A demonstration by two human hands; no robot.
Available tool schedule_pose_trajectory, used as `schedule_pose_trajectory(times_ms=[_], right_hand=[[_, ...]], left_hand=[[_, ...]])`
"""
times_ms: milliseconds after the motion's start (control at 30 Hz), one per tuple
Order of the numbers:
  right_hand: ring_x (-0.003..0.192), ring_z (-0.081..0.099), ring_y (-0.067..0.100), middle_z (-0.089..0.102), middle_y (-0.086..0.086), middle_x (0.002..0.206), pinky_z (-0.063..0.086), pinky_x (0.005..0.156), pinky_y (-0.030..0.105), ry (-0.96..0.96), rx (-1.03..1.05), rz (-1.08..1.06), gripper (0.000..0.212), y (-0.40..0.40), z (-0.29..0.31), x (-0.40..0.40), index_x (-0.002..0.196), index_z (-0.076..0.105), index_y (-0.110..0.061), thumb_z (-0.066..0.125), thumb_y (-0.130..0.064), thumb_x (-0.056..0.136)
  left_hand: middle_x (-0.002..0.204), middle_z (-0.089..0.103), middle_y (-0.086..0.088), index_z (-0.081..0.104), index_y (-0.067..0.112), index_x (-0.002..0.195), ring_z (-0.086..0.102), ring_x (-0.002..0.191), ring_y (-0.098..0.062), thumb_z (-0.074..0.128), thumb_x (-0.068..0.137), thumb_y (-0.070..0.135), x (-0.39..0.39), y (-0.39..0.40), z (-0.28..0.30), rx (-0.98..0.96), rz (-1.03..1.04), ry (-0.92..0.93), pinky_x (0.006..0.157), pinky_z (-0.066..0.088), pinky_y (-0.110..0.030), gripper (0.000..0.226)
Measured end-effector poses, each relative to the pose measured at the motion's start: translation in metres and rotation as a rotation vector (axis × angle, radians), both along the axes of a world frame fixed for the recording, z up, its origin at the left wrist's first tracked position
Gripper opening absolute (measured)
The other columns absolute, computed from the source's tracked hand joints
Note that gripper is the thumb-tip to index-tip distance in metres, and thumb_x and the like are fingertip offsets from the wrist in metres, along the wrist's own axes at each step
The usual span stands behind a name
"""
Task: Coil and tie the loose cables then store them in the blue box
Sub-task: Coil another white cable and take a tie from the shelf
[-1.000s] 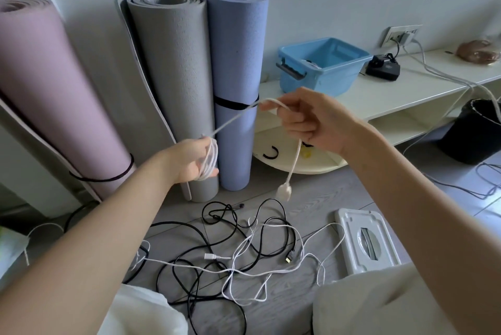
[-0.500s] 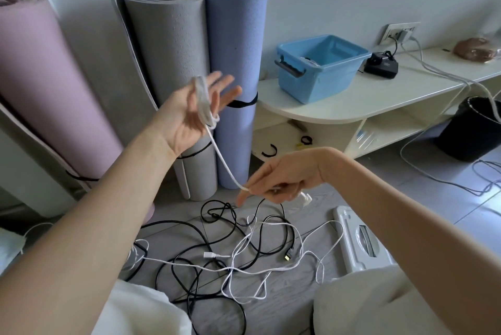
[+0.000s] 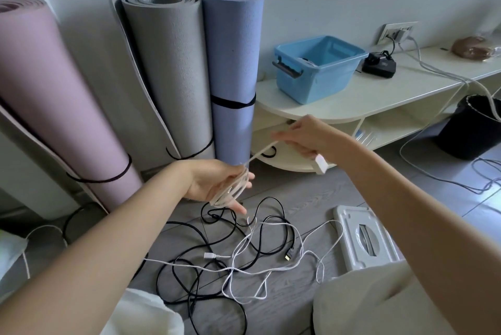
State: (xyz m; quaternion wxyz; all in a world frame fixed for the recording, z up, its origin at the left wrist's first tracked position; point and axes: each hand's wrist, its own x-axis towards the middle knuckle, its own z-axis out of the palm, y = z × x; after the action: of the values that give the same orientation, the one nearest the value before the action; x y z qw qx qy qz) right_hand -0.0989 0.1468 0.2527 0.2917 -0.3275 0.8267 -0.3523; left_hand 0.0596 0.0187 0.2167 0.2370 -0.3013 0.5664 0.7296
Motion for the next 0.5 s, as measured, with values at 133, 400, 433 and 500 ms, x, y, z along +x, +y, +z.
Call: schedule_pose_trajectory(times_ms=[133, 400, 433, 500], right_hand=[[0.038, 0.027, 0.009, 0.035, -0.006, 0.043, 0.023, 0.040, 0.018, -0.367, -0.208, 0.179, 0.030, -0.001, 0.018, 0.014, 0.070, 0.058, -0.006, 0.046, -0.016, 0.096], [0.054, 0.063, 0.013, 0.067, 0.005, 0.071, 0.054, 0.057, 0.022, -0.484, -0.010, 0.549, 0.023, -0.010, -0.007, 0.047, 0.089, 0.063, -0.012, 0.042, -0.009, 0.098], [0.053, 0.063, 0.013, 0.067, 0.005, 0.069, 0.055, 0.058, 0.022, -0.416, 0.033, 0.525, 0.024, -0.011, -0.013, 0.050, 0.085, 0.063, -0.011, 0.044, -0.013, 0.098], [0.051, 0.060, 0.013, 0.065, 0.005, 0.063, 0.053, 0.057, 0.022, -0.278, 0.065, 0.430, 0.028, -0.015, -0.023, 0.049, 0.076, 0.063, -0.010, 0.049, -0.021, 0.096]], left_hand=[[0.127, 0.044, 0.001, 0.049, 0.020, 0.112, 0.053, 0.115, -0.040, 0.024, 0.102, 0.038, -0.009, -0.009, 0.000, -0.079, 0.294, 0.097, 0.093, 0.042, -0.040, 0.033], [0.115, 0.058, -0.010, 0.050, 0.013, 0.116, 0.067, 0.094, -0.031, 0.029, 0.103, 0.030, -0.026, -0.011, 0.025, 0.255, 0.800, 0.511, 0.071, 0.057, -0.042, 0.031], [0.104, 0.065, -0.014, 0.049, 0.011, 0.120, 0.070, 0.080, -0.027, 0.030, 0.103, 0.030, -0.025, -0.010, 0.029, 0.305, 0.775, 0.571, 0.065, 0.060, -0.036, 0.032], [0.069, 0.067, -0.006, 0.051, 0.009, 0.121, 0.060, 0.047, -0.009, 0.030, 0.102, 0.030, -0.021, -0.007, 0.034, 0.334, 0.689, 0.592, 0.052, 0.054, -0.021, 0.035]])
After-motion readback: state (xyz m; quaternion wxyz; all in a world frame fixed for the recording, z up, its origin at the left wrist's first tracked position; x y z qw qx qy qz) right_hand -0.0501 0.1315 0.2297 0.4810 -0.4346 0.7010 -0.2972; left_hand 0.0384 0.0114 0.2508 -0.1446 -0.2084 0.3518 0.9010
